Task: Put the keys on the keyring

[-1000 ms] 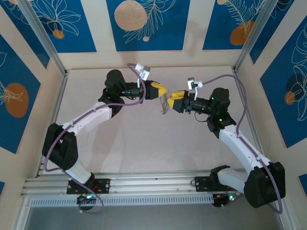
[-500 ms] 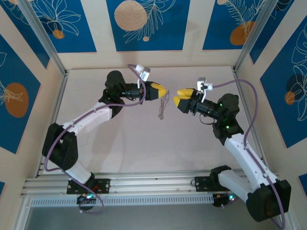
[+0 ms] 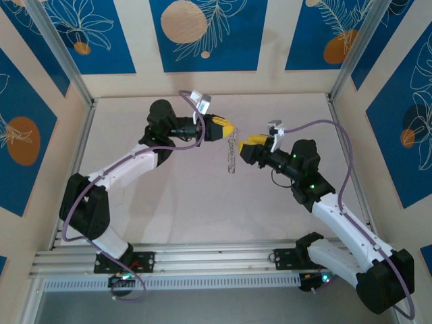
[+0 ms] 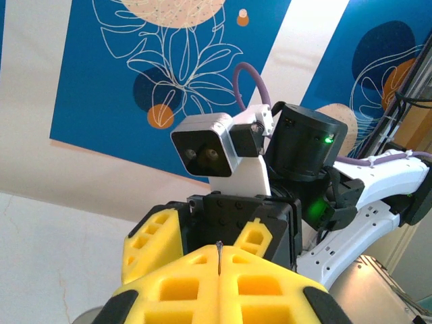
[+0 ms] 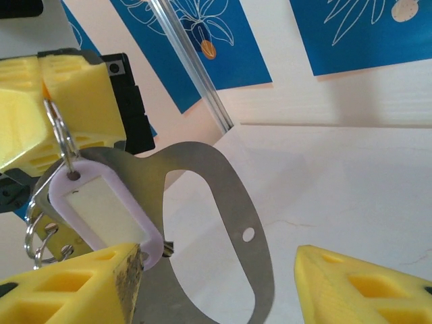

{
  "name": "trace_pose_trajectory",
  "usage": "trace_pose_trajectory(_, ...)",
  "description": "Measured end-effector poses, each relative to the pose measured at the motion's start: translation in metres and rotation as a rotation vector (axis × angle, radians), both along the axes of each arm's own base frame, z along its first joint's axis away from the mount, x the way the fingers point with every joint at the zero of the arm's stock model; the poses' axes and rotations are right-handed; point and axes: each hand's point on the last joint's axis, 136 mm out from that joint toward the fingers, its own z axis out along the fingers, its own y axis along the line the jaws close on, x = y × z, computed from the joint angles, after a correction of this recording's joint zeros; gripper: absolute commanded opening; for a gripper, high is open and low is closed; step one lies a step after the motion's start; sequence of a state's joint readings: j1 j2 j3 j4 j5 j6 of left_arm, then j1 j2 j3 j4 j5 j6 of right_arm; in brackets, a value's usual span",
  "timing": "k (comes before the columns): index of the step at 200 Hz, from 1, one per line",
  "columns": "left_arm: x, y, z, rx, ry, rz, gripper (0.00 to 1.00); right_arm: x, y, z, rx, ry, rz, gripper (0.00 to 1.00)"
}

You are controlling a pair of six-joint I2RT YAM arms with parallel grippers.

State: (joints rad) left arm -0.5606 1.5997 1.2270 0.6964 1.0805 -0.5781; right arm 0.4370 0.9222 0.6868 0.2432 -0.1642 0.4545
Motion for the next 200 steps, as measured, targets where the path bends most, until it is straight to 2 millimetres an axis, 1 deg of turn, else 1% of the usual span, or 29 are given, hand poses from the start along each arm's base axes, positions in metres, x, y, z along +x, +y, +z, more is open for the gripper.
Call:
trace_pose_trajectory(46,0.000,0.000,0.000,0.000,0.000,-0.001,0.00,0.000,0.015,-0.014,-0.058,-0.002,0.004,0.62)
trace_pose_trajectory(81,-0.001,0.000,0.001,-0.002,-0.003,-0.001,0.00,0.000,0.018,-0.017,-0.082,-0.009,-0.004,0.62)
trace_pose_trajectory(154,-0.001,0.000,0.000,-0.001,-0.001,-0.001,0.00,0.007,0.013,0.007,-0.081,-0.069,-0.052,0.62)
trace_pose_trajectory(200,-0.001,0.000,0.000,-0.001,-0.001,-0.001,0.00,0.006,0.017,0.018,-0.082,-0.103,-0.043,0.61)
